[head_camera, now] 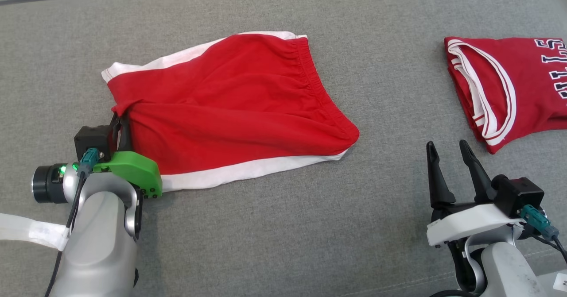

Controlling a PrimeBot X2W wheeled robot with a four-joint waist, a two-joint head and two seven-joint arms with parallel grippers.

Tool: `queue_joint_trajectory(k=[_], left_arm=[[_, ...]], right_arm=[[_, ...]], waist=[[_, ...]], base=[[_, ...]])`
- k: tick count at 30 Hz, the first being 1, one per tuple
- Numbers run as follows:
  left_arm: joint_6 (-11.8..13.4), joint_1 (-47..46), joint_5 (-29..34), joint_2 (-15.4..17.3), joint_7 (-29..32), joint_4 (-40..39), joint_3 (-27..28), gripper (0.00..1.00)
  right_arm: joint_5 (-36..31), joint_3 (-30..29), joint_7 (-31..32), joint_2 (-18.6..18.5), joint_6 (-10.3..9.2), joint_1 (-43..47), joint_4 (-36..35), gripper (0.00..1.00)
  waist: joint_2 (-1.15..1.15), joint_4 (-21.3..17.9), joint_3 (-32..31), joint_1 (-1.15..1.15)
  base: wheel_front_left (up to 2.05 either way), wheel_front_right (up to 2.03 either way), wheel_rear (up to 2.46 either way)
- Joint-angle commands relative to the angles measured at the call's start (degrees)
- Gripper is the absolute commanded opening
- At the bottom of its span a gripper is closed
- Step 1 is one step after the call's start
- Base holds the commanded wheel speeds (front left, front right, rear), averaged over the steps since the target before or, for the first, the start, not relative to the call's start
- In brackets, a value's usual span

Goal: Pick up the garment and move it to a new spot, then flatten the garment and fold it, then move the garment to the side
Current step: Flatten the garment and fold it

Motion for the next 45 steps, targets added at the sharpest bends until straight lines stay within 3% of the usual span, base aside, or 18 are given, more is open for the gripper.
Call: queue_joint_trajectory(k=[1,7,24,32,45], left_arm=[[0.11,0.65,0.3,0.5,0.03,0.61,0.41,1.0],[0.36,5.45,-0.79,-0.55,0.03,-1.36,2.45,1.0],[-1.47,30.52,-1.61,-3.75,0.03,-21.72,2.63,1.0],[-1.04,36.95,-2.96,-3.77,0.04,-26.1,0.66,1.0],[-0.56,38.71,-2.73,-3.8,0.03,-27.74,0.08,1.0]], right_arm=[[-0.27,0.14,-0.08,-0.14,-0.08,-0.2,0.19,1.0],[0.14,0.71,-0.08,0.09,-0.08,1.43,-0.38,1.0],[-0.95,1.92,-0.08,0.52,-0.08,7.92,-1.12,1.0],[-0.83,1.8,-0.08,0.54,-0.08,9.9,-1.33,1.0],[-2.46,1.74,-0.08,0.55,-0.08,11.03,-1.32,1.0]], waist=[[-0.01,0.3,-0.88,0.0],[-0.01,0.74,-4.46,0.0],[-0.01,2.56,-15.21,0.0],[-0.01,3.05,-17.77,0.0],[-0.01,3.8,-18.69,0.0]], base=[[0.0,0.0,0.0],[0.0,0.0,0.0],[0.0,0.0,0.0],[0.0,0.0,0.0],[0.0,0.0,0.0]])
